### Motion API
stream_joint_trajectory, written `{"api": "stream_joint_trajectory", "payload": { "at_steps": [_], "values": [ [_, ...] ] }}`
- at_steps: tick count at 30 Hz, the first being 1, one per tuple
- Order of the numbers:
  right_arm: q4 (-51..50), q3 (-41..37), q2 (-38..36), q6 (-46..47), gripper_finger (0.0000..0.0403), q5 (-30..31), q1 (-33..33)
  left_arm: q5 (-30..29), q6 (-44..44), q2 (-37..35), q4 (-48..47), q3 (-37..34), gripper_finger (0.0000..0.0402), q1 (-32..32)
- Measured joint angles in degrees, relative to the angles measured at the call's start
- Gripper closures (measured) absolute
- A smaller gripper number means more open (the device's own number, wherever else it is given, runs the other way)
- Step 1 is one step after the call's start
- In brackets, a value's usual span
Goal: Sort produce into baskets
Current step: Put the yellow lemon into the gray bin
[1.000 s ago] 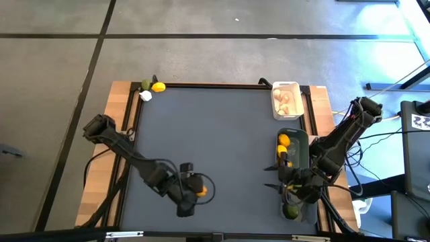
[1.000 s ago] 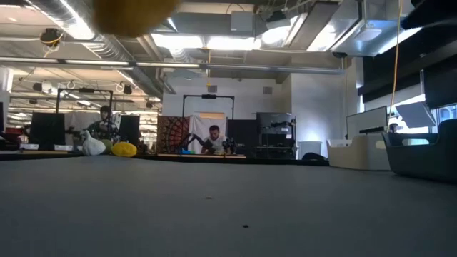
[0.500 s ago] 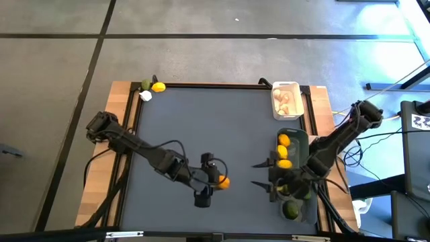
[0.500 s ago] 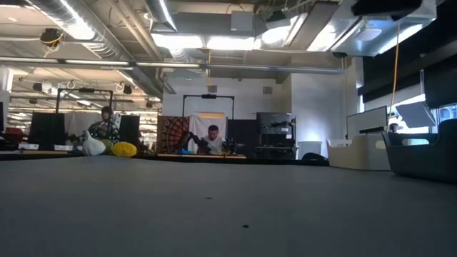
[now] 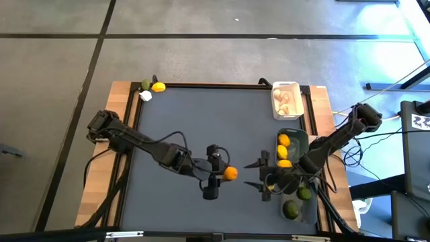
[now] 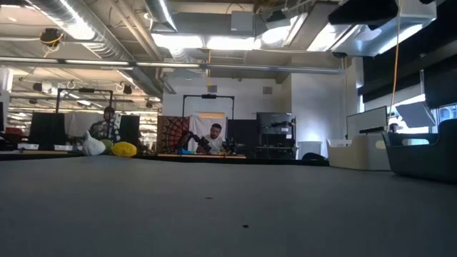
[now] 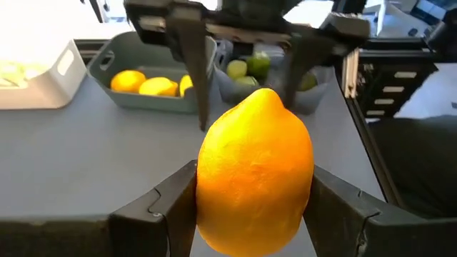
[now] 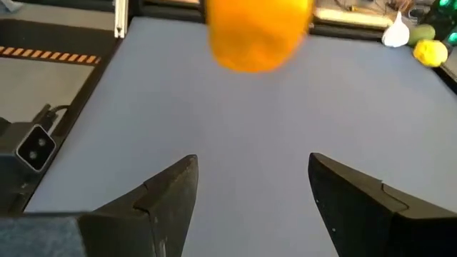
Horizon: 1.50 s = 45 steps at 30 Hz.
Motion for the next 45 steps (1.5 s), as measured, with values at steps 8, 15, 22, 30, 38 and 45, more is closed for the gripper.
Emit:
{"api": "stream_joint_trajectory", "payload": {
  "at_steps": [8, 15, 22, 30, 38, 45],
  "values": [
    [5.3, 0.0, 1.7, -4.3, 0.0139, -1.1, 0.0, -0.7, 0.8, 0.3, 6.7, -2.0, 0.0198, 1.3],
    [8.6, 0.0, 1.9, -7.0, 0.0139, -1.1, 0.0, -0.7, 1.1, 0.3, 9.7, -3.7, 0.0198, 1.6],
    [14.1, 0.0, 1.9, -10.6, 0.0139, -2.3, -0.3, -0.5, 2.4, 0.3, 11.5, -3.7, 0.0198, 1.5],
    [15.9, -0.2, 1.9, -10.2, 0.0139, 0.4, -1.3, -1.7, 2.9, 0.2, 11.9, -3.7, 0.0198, 1.1],
    [15.8, -0.2, 1.9, -7.1, 0.0139, 1.0, -2.5, -3.0, 2.6, 0.3, 11.8, -3.8, 0.0198, 0.8],
    [13.2, 0.0, 1.9, -6.7, 0.0139, 3.1, -3.1, -4.5, 2.8, 0.3, 11.4, -3.8, 0.0198, 0.6]
  ]
}}
